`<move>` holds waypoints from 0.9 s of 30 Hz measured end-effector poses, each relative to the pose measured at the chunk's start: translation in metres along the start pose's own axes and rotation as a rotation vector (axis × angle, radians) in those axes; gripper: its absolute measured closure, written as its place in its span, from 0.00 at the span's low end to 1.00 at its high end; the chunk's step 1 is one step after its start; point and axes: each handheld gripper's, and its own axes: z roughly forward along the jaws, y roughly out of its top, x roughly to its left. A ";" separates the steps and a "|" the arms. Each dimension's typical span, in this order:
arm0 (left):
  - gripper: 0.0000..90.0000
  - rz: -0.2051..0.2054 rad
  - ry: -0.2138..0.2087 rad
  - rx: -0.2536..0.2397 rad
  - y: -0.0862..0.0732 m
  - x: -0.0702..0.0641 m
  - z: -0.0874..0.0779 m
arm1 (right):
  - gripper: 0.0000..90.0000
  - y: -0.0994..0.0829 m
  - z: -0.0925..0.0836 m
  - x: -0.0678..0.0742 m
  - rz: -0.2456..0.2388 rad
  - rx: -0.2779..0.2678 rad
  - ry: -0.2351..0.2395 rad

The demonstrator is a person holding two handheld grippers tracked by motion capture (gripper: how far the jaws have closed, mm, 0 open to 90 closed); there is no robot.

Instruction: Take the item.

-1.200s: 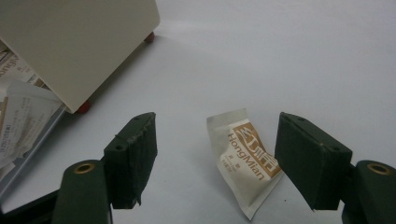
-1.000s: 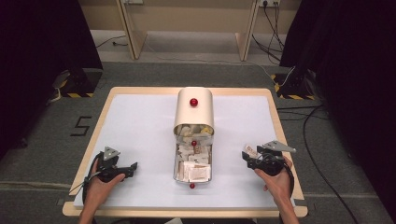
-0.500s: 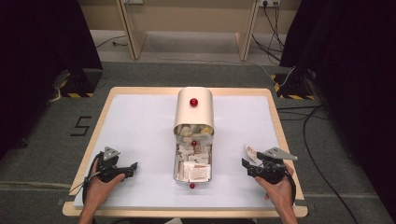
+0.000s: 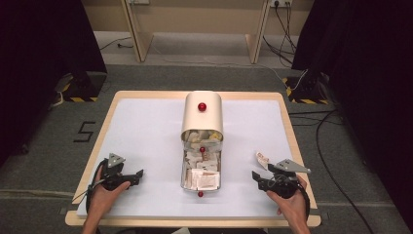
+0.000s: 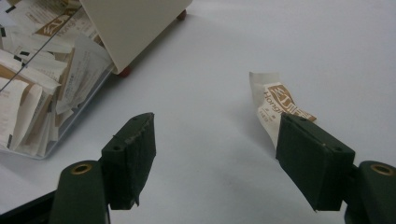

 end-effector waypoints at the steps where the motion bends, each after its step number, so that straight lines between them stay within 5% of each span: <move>1: 0.09 0.000 0.000 0.000 0.000 0.000 0.000 | 0.32 -0.001 0.000 0.000 -0.004 0.003 -0.002; 17: 0.09 0.000 0.000 0.000 0.000 0.000 0.000 | 0.31 -0.013 -0.007 0.002 -0.006 0.028 0.005; 27: 0.09 0.001 0.000 0.000 0.000 0.000 0.000 | 0.21 -0.021 -0.008 0.007 -0.022 0.062 0.010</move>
